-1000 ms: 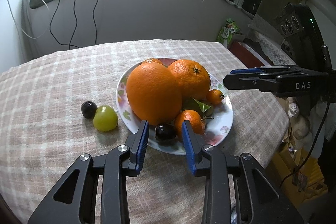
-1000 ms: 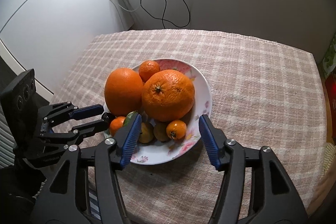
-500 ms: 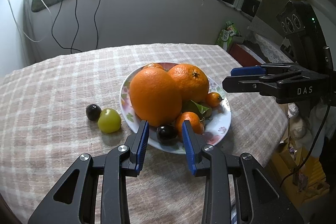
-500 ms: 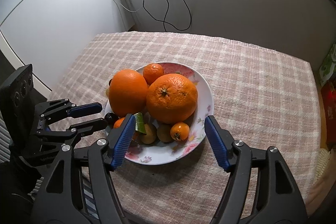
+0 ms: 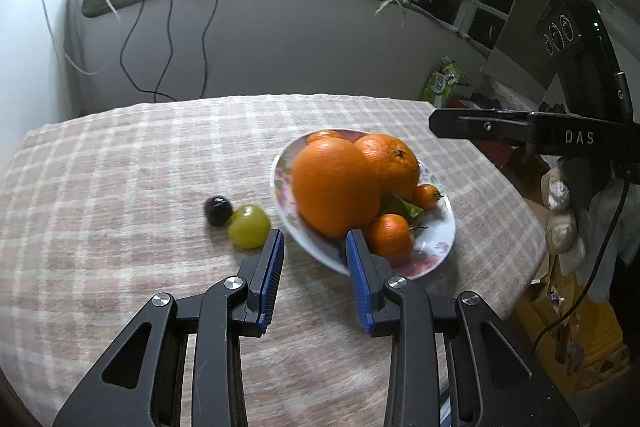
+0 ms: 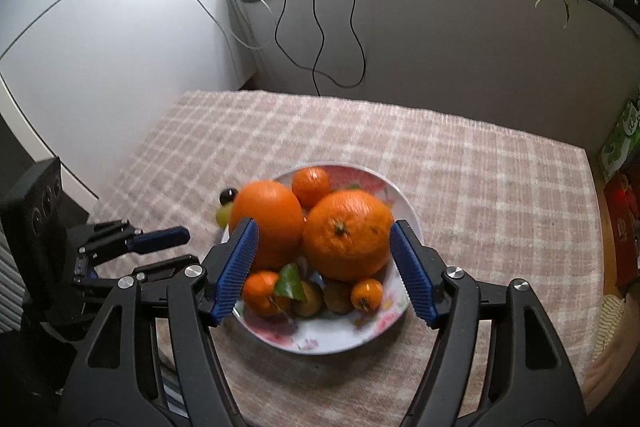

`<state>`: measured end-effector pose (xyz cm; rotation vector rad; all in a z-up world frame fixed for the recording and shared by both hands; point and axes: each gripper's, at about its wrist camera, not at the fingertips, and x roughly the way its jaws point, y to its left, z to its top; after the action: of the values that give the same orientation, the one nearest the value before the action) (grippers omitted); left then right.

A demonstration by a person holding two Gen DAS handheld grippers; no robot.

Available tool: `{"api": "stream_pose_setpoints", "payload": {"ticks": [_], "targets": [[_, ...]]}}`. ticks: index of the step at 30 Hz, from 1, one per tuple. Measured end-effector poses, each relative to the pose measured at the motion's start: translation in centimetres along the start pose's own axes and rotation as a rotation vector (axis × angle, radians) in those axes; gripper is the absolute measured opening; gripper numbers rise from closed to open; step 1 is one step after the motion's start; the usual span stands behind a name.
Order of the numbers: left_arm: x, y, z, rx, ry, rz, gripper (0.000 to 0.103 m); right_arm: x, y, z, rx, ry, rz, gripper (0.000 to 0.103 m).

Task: Organize fruits
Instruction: 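Withdraw both open grippers toward the remaining dark plum and green grape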

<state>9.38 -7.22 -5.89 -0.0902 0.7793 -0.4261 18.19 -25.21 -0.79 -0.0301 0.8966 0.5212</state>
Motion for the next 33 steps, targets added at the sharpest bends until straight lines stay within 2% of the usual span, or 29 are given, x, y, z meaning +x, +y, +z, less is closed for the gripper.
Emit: {"api": "stream_pose_setpoints", "payload": {"ticks": [4,9,15,24,27,33], "targets": [[-0.6,1.3,-0.3,-0.022,-0.009,0.013,0.031,0.3,0.9,0.9,-0.025,-0.003,0.023,0.071],[-1.2,3.3,-1.1,-0.048,-0.006,0.036,0.031,0.6,2.2,2.0,-0.077,-0.012,0.001,0.084],[-1.3,5.4,-1.9,-0.082,0.004,0.057,0.031,1.1,4.1,3.6,-0.152,-0.001,0.025,0.084],[-1.5,7.8,-2.9,-0.124,0.016,0.074,0.031,3.6,8.2,4.2,-0.321,0.07,0.057,0.084],[-1.3,8.5,-2.7,-0.128,0.019,0.077,0.031,4.5,9.4,3.8,-0.378,0.093,0.061,0.08],[-1.4,9.7,-1.4,-0.108,0.011,0.072,0.031,6.3,12.2,2.1,-0.533,0.169,0.07,0.063]]}}
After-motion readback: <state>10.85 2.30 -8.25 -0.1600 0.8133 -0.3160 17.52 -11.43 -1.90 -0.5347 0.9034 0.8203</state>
